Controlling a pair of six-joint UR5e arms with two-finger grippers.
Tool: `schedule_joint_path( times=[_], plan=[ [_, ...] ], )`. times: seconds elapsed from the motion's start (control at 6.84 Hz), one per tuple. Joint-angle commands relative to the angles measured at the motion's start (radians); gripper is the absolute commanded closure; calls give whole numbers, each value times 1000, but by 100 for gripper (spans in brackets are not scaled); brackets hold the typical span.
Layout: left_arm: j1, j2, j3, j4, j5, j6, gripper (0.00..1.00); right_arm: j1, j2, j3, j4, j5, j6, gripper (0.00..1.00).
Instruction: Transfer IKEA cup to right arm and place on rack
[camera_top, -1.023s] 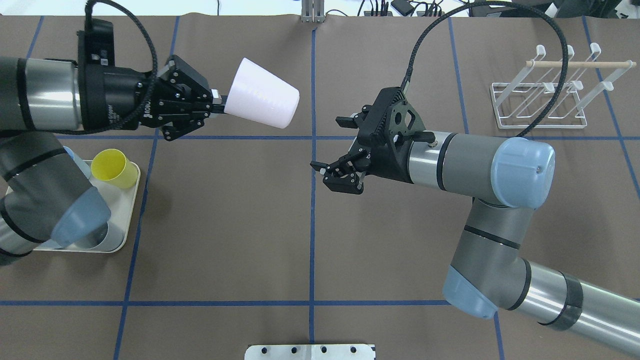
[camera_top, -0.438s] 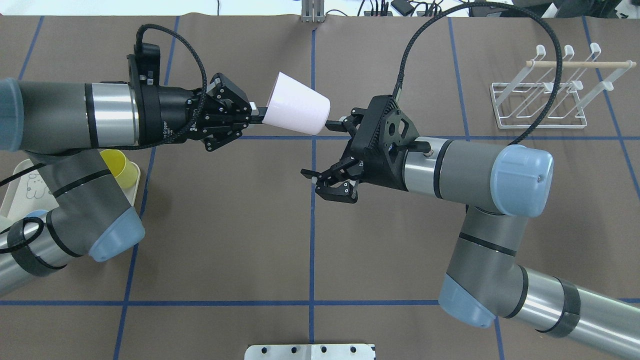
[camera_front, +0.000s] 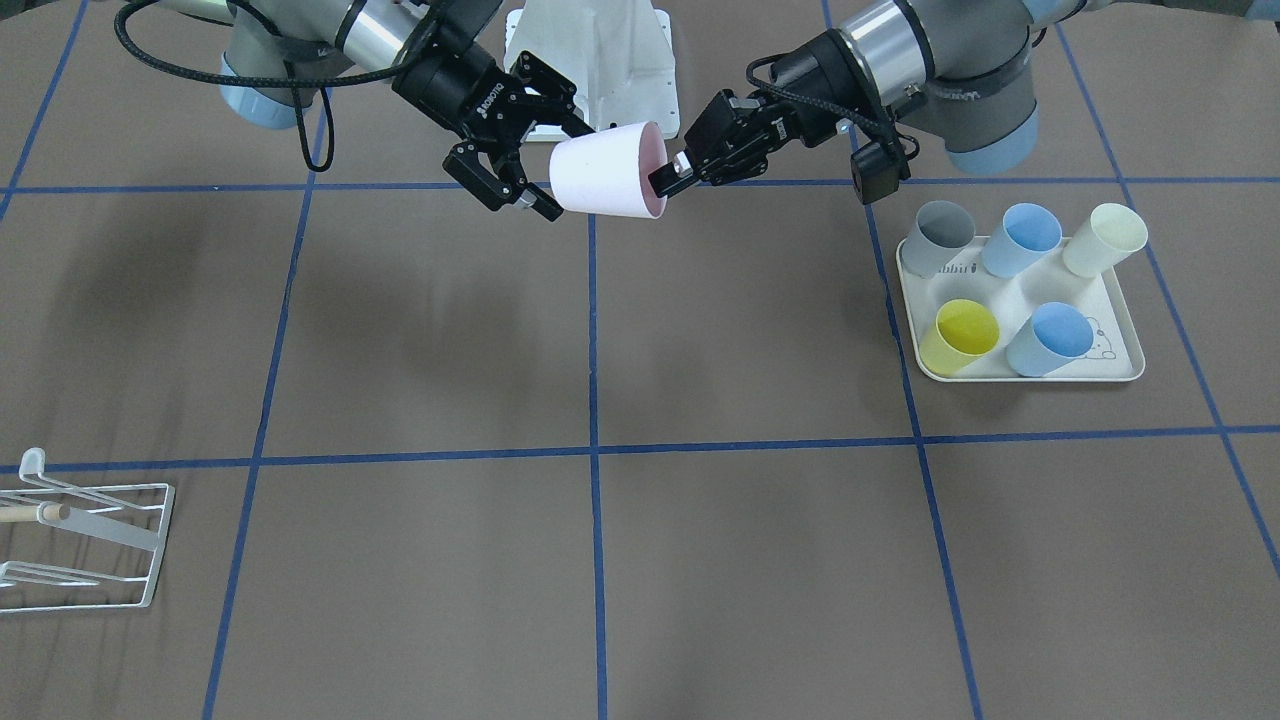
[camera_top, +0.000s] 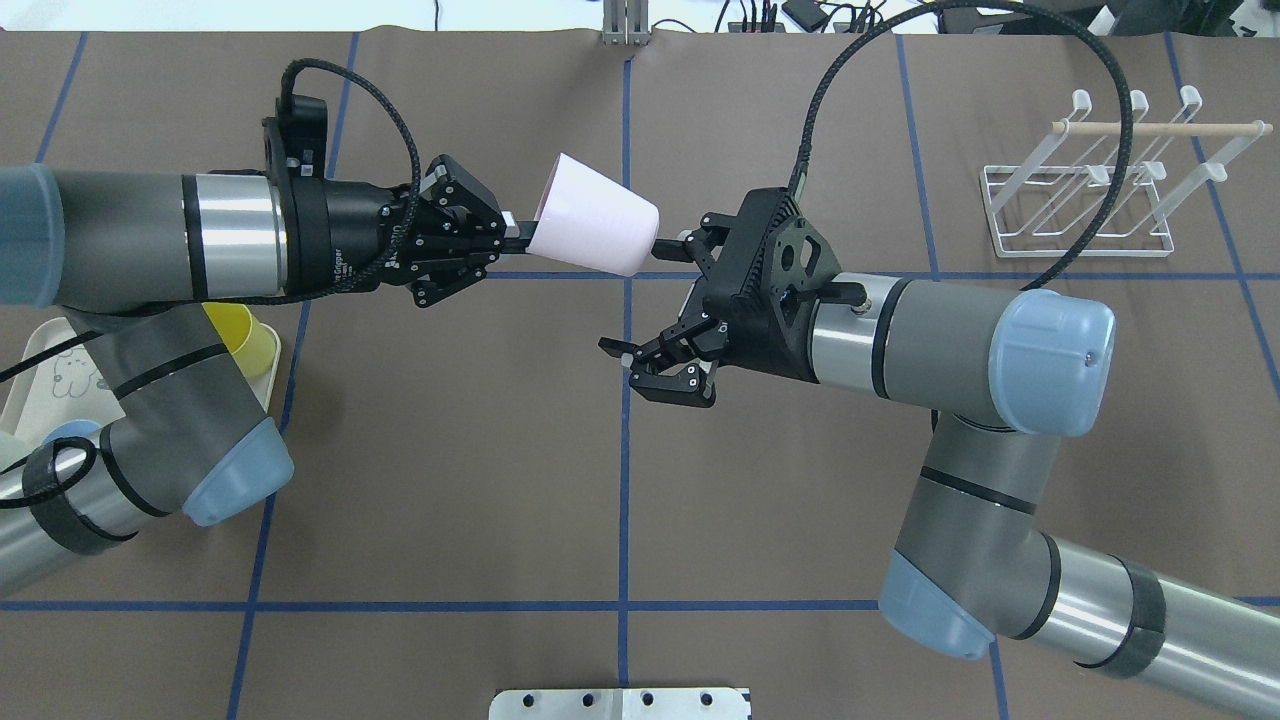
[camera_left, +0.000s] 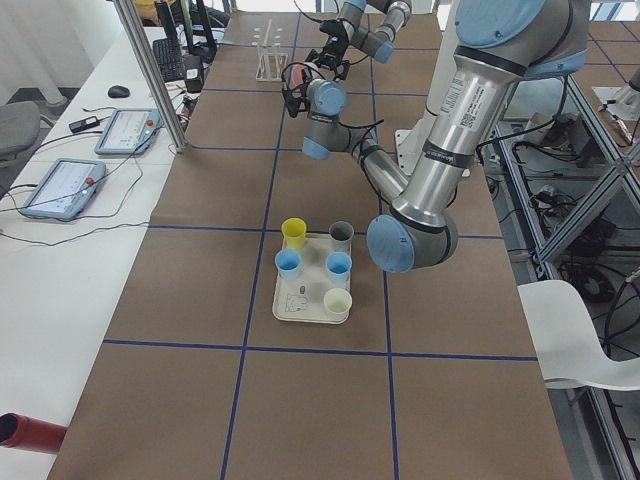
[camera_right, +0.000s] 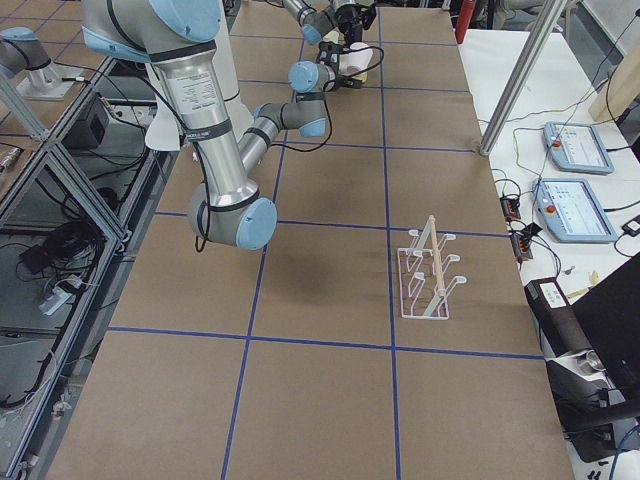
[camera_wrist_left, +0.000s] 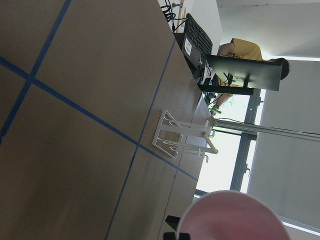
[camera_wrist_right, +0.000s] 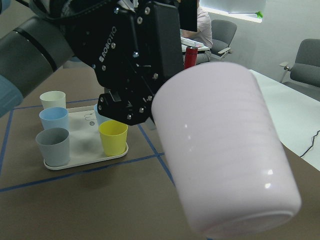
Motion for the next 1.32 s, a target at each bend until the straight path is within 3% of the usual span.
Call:
schedule_joint_path(
  times=[0.0,1.17],
  plan=[
    [4,5,-10,-5,-4,30,100,0,-7,-5,0,-2,-1,2],
    [47,14,-18,-5,-2,79,100,-2,1,0,-2,-15,-15,2]
  ],
)
